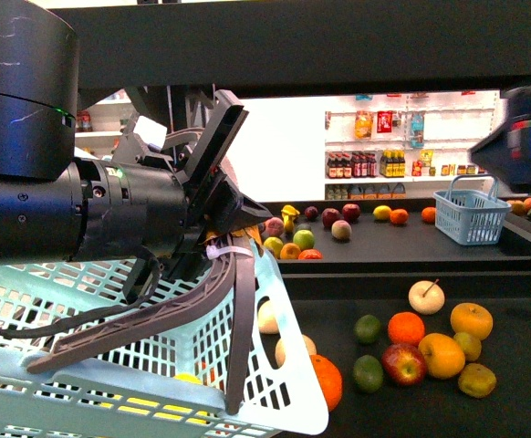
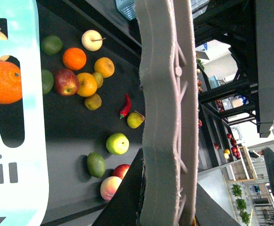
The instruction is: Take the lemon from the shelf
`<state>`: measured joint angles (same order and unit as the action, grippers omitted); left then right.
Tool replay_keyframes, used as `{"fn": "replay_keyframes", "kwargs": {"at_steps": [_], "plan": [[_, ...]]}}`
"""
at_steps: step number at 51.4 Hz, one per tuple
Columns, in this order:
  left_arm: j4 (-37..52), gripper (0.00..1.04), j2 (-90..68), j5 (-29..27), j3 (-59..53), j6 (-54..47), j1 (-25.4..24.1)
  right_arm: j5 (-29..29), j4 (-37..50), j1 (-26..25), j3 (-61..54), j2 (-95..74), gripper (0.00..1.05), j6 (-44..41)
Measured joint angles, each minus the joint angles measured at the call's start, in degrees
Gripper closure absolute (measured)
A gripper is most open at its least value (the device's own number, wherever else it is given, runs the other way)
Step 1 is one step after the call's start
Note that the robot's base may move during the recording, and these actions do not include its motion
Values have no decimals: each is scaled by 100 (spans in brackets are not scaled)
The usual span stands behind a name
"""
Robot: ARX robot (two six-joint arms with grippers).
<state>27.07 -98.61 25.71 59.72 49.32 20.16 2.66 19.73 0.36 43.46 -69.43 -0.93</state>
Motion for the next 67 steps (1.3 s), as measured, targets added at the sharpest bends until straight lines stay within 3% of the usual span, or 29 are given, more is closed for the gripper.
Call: {"fn": "replay_keyframes", "kwargs": {"at_steps": [10, 20, 23, 25, 40, 67], "plan": [[0, 96, 0, 2, 0, 2, 0, -625, -599, -133, -1340, 1902, 8, -39], [0, 96, 0, -2, 0, 0, 0, -1530, -1775, 407, -2430, 4183, 9, -24], [0, 96, 0, -11, 0, 2, 0, -535, -2186, 122, -2830, 5239, 22, 7], [0, 96, -2, -7, 0, 0, 0, -343, -2208, 13, -3141, 5897, 32, 13], [0, 96, -2, 4, 0, 20, 9, -269, -2065, -22, -3818, 6467, 103, 15], [0, 96, -2, -2, 0, 22, 9, -264, -1989, -24, -4260, 6883, 102, 48]]}}
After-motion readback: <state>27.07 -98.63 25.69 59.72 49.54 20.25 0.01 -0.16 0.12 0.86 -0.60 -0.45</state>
